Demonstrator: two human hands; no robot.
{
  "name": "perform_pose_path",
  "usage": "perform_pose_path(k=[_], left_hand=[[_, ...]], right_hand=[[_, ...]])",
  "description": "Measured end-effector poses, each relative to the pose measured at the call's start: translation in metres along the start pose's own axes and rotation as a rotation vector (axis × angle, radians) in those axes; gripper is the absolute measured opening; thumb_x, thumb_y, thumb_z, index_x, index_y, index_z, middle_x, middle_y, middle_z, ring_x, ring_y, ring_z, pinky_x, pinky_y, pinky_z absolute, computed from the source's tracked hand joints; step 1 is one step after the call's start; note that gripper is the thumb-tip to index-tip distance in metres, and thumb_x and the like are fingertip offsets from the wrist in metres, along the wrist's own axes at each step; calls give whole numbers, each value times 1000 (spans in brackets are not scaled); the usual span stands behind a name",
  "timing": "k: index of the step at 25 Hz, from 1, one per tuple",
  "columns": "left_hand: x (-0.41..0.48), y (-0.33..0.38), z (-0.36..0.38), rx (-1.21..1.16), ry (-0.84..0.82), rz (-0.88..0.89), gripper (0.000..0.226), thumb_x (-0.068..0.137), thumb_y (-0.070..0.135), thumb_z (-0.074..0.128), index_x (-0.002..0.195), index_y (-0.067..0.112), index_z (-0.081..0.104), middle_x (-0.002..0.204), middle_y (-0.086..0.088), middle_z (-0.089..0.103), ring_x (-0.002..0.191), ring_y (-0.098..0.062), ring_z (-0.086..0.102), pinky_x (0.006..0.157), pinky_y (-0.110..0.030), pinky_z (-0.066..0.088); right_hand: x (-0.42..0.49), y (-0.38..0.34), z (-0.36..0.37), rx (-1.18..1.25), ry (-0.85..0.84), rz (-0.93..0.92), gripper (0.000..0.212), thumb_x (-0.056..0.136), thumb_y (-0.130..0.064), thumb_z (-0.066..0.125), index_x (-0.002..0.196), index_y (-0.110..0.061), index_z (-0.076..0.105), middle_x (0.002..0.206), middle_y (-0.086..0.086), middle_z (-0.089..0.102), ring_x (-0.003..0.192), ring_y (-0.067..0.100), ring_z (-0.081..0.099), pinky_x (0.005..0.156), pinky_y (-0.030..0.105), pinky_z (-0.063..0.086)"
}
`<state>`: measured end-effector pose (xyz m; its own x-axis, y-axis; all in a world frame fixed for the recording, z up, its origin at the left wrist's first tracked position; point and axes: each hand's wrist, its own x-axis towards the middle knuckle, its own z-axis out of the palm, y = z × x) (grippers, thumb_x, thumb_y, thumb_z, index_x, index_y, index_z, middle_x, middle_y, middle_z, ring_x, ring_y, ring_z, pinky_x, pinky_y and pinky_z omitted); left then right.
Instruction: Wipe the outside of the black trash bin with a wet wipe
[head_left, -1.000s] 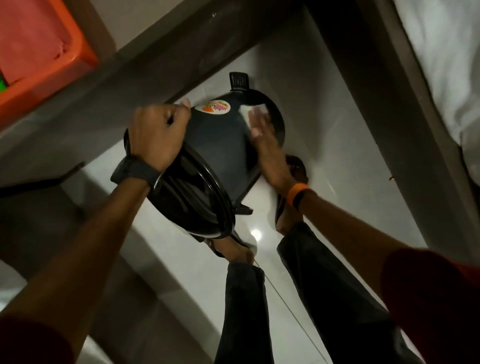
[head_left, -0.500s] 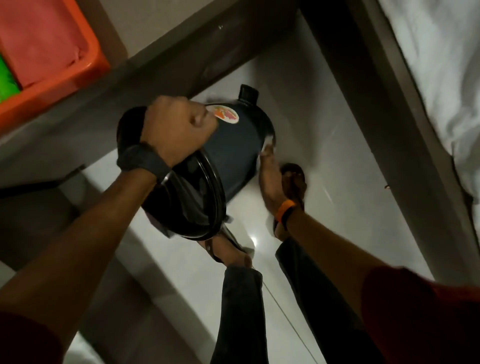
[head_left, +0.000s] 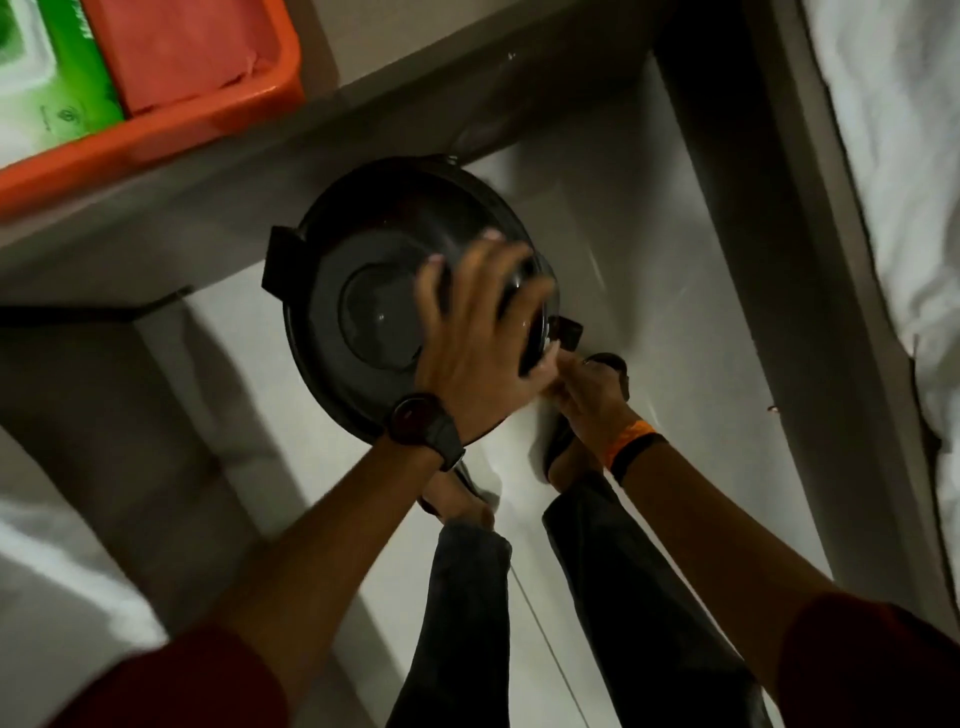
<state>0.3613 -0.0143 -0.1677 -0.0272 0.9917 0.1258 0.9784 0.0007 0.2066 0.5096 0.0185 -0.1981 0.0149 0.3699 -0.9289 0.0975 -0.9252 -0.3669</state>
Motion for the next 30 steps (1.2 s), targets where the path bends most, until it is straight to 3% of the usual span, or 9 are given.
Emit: perform_pose_path(k=[2, 3, 8, 12, 15, 18, 22, 26, 30], left_hand=[[-5, -2, 2, -36, 3, -390, 94, 75, 83, 47, 148, 25, 38, 160, -14, 28, 150, -37, 20, 117, -67, 11], [-6, -1, 3, -31, -26, -397, 103, 72, 89, 41, 152, 26, 30, 162, -16, 23, 151, -40, 16, 115, -72, 8], [-1, -2, 26, 8, -224, 204, 105, 72, 87, 42, 156, 30, 18, 167, -8, 10, 154, -33, 9, 109, -80, 7], [5, -15, 33, 8, -261, 402, 100, 72, 84, 35, 155, 29, 21, 166, -8, 13, 154, -33, 9, 110, -79, 5], [8, -29, 21, 22, -306, 487, 98, 77, 83, 35, 156, 29, 16, 167, -6, 14, 155, -31, 9, 115, -75, 4], [11, -39, -14, -106, -288, 263, 89, 88, 75, 37, 157, 21, 18, 166, -5, 17, 155, -26, 11, 119, -68, 11], [23, -68, -86, -403, -133, -132, 68, 98, 55, 42, 151, 14, 36, 161, -6, 32, 153, -24, 20, 124, -58, 13], [47, -108, -156, -702, -88, -365, 50, 101, 44, 40, 141, 16, 52, 151, -1, 48, 146, -15, 35, 125, -41, 23], [67, -124, -183, -821, -105, -502, 39, 107, 34, 39, 131, 16, 62, 137, 0, 61, 133, -9, 52, 118, -29, 35]], right_hand=[[-1, 0, 0, -5, -27, 17, 12, 97, -1, 58, 89, -3, 67, 84, 7, 68, 77, 18, 66, 62, 22, 59], [1, 1, -2, -8, -22, 17, 13, 97, -2, 58, 87, -5, 67, 84, 8, 68, 77, 20, 66, 66, 26, 61], [17, -2, -24, -290, 213, -51, 31, 95, 8, 51, 73, -10, 62, 75, 6, 63, 71, 23, 63, 62, 30, 61], [30, -2, -33, -735, 186, -82, 21, 89, 4, 67, 82, -15, 64, 84, 3, 63, 67, 13, 62, 67, 29, 58], [27, -15, -39, -851, 255, -177, 6, 89, 0, 67, 90, -2, 72, 93, 19, 74, 87, 34, 73, 84, 44, 62], [2, -25, -56, -778, 217, -180, 19, 89, 8, 65, 106, 3, 71, 107, 24, 72, 102, 40, 70, 94, 50, 58], [-56, -36, -84, -792, 83, -298, 18, 91, 11, 60, 86, -6, 62, 85, 9, 64, 91, 39, 66, 80, 44, 60], [-97, -51, -69, -513, -30, -393, 16, 93, 7, 60, 100, -3, 70, 103, 15, 72, 88, 24, 74, 68, 26, 64], [-83, -55, -11, -627, -136, -431, 26, 91, -2, 67, 117, 0, 69, 120, 14, 70, 112, 28, 71, 91, 43, 61]])
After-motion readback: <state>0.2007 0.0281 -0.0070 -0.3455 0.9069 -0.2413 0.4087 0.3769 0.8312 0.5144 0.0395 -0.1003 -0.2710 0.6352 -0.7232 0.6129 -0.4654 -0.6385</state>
